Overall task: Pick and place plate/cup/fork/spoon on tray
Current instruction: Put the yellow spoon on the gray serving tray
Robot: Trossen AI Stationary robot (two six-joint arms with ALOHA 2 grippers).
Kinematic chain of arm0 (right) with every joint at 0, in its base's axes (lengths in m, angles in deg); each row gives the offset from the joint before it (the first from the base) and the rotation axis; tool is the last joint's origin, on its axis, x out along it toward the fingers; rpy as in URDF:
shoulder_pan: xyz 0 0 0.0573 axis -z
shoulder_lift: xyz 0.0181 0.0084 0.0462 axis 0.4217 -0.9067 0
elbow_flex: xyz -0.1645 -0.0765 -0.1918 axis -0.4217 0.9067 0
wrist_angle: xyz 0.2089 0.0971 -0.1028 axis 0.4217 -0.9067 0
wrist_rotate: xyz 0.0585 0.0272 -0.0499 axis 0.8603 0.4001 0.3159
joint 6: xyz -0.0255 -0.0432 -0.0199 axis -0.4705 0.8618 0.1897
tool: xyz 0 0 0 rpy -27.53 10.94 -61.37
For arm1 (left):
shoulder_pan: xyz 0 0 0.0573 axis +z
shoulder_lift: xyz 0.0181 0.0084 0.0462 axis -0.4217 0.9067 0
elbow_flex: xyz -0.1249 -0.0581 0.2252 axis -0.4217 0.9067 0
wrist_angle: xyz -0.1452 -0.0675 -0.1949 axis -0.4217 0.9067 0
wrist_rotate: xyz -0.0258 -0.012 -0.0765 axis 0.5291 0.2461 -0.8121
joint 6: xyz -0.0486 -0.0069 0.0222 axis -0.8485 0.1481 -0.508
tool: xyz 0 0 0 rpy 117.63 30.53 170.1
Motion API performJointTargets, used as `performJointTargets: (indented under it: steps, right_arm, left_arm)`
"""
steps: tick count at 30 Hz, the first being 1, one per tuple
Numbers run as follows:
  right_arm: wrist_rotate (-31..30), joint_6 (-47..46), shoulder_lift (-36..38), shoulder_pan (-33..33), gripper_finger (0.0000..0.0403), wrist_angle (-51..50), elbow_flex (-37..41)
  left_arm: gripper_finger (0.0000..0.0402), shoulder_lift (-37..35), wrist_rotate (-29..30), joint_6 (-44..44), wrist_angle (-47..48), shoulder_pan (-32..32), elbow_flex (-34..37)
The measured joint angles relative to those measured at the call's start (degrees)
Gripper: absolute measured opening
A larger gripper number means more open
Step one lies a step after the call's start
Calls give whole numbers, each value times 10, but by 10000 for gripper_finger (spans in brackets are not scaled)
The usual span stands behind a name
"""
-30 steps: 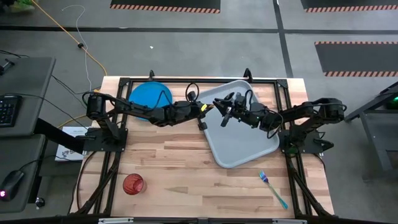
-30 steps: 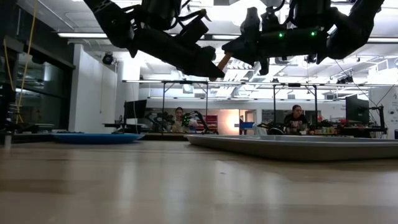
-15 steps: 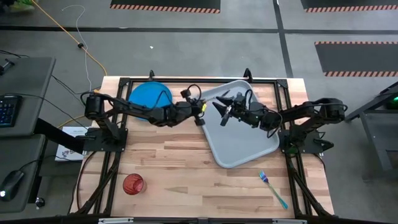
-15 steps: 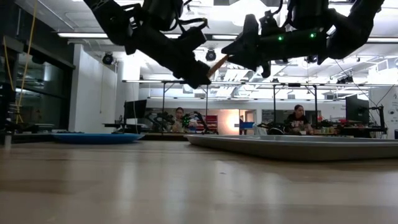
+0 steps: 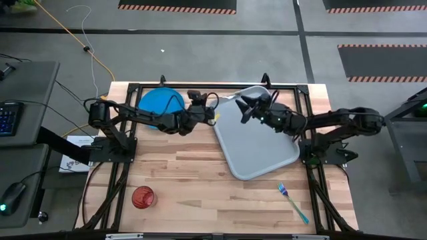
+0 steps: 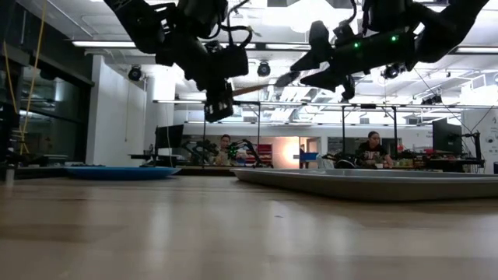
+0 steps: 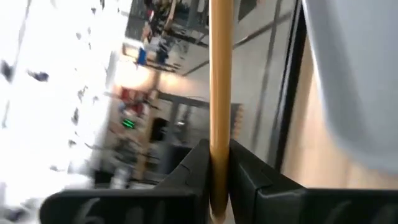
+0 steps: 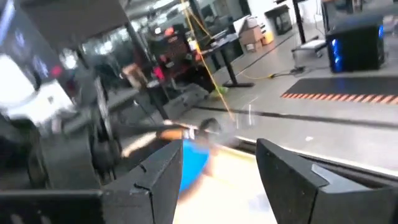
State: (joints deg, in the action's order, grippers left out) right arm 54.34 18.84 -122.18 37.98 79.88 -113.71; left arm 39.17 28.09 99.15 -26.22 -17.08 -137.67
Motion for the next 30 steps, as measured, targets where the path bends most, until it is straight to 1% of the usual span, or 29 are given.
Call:
performJointTargets:
  steps: [2,8,12,18,21,24,30]
  right_arm:
    - [35,-41,0,18,195,4,0]
    - [165,-137,0,75,195,-11,0]
    - [213,-181,0,100,195,-13,0]
    - [219,-210,0,114,195,-28,0]
    - [227,-213,0,114,186,-35,0]
    - [228,-214,0,114,159,-37,0]
    - [227,-214,0,114,80,-41,0]
  left_arm:
    - [22,0,1,60,-16,2,0]
    - [22,0,-3,201,-89,6,0]
    - [22,0,-8,263,-108,11,0]
    - [22,0,-7,326,-115,16,0]
    - [22,0,-11,346,-116,20,0]
    - [22,0,-16,354,-124,26,0]
    - [22,0,-20,343,-124,30,0]
